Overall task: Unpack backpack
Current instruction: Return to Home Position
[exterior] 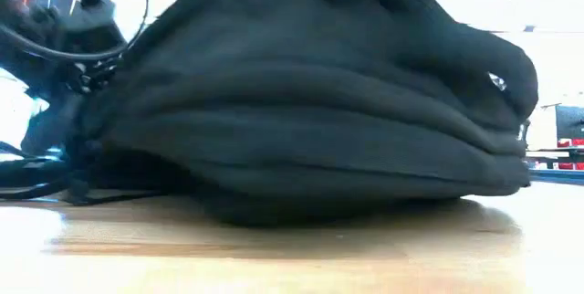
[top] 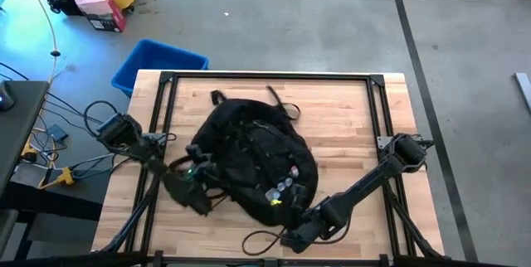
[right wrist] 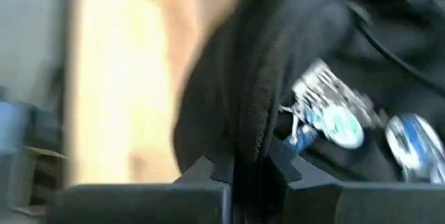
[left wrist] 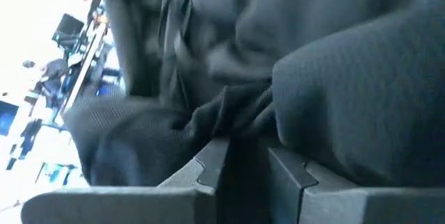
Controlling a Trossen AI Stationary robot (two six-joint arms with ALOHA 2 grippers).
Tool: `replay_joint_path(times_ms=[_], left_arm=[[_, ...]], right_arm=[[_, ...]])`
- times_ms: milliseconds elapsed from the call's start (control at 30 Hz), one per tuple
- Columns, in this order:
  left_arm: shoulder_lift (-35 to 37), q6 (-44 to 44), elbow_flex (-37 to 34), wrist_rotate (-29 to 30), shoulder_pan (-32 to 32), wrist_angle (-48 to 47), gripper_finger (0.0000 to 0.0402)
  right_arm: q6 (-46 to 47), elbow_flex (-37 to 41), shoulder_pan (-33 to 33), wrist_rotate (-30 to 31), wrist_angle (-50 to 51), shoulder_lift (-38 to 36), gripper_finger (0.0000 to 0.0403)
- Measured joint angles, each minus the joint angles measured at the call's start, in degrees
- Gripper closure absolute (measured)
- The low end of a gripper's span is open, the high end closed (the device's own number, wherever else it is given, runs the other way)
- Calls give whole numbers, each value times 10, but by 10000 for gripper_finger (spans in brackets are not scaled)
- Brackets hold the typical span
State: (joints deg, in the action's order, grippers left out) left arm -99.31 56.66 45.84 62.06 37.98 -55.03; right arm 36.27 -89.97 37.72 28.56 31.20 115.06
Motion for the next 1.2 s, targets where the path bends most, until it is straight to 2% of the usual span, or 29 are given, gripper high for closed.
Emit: replay_joint_path(times_ms=[133,300,400,500,600,667,800,867,967,1133,1200], left_arm=[[0,-110,-16,20,-46,93,357],[0,-155,28,27,-65,42,367],[0,-112,74,7,-61,-56,374],[0,-35,110,-39,-50,-139,383],[0,24,130,-63,-31,-170,390],[0,44,129,-58,-16,-164,395],[0,58,112,-33,-12,-130,401],[0,57,103,-45,-17,-119,401],[0,58,96,-66,-21,-114,401],[0,61,96,-86,-9,-108,401],[0,61,96,-92,-3,-105,401]], right_arm=[[-101,1,-12,-37,-118,13,372],[-140,1,-27,-36,-127,13,319],[-173,1,-39,-30,-133,4,272],[-202,-1,-49,-25,-131,-19,218],[-213,-1,-54,-33,-97,-47,171],[-190,-1,-54,-7,-54,-71,151],[-78,-1,-63,155,94,-94,142],[-10,2,-86,172,160,-85,143],[46,32,-122,140,173,-71,151],[36,82,-154,12,80,-36,172],[35,85,-157,-3,60,-30,180]])
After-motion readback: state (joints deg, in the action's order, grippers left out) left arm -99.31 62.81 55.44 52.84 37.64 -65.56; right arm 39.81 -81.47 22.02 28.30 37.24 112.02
